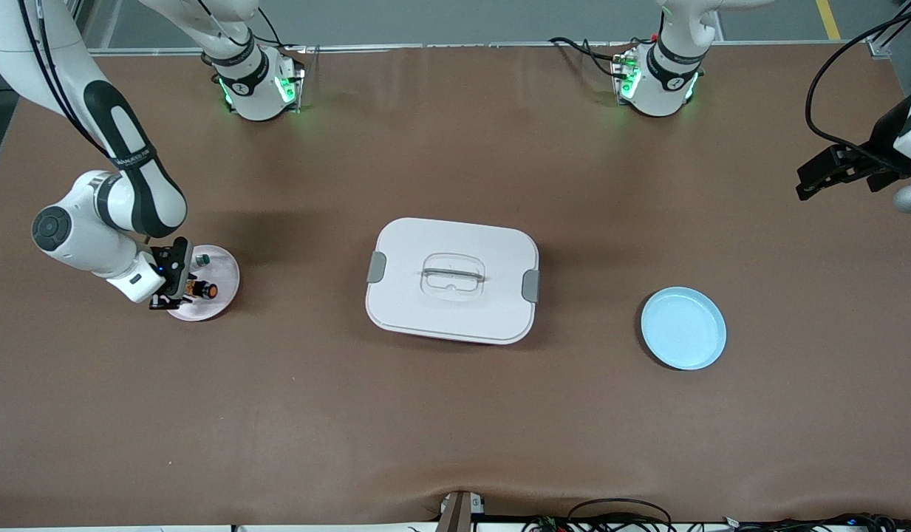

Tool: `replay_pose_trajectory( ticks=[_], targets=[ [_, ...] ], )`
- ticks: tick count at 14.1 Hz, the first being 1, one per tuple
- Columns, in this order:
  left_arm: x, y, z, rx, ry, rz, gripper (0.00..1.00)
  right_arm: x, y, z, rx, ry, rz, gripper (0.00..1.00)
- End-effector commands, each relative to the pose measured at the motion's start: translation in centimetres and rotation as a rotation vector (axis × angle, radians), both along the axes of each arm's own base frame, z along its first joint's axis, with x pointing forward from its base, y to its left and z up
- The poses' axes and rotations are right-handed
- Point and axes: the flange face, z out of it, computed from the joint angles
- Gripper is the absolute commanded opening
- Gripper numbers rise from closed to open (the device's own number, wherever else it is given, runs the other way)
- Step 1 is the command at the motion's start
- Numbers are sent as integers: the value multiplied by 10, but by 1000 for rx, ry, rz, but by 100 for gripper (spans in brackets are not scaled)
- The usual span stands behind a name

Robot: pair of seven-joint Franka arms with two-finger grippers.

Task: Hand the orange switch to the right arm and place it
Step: 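Lower the switch onto the pink plate and open the right gripper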

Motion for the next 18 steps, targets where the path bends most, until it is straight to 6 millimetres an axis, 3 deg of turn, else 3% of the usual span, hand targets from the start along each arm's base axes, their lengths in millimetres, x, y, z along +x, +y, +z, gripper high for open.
replay_pose_trajectory(
  ticks=[1,6,10,13,18],
  targets=[
    [-7,0,4,-14,-11,-15,100,19,1,13,17,13,-24,100],
    [-7,0,4,-14,-11,-13,100,38,11,62,36,183,-244,100],
    [-7,0,4,-14,-11,-13,100,42,16,96,21,246,-422,100],
    [-7,1,4,-14,-11,-13,100,38,30,125,-10,261,-551,100],
    [-7,1,4,-12,-11,-13,100,17,42,194,-53,264,-753,100]
  ],
)
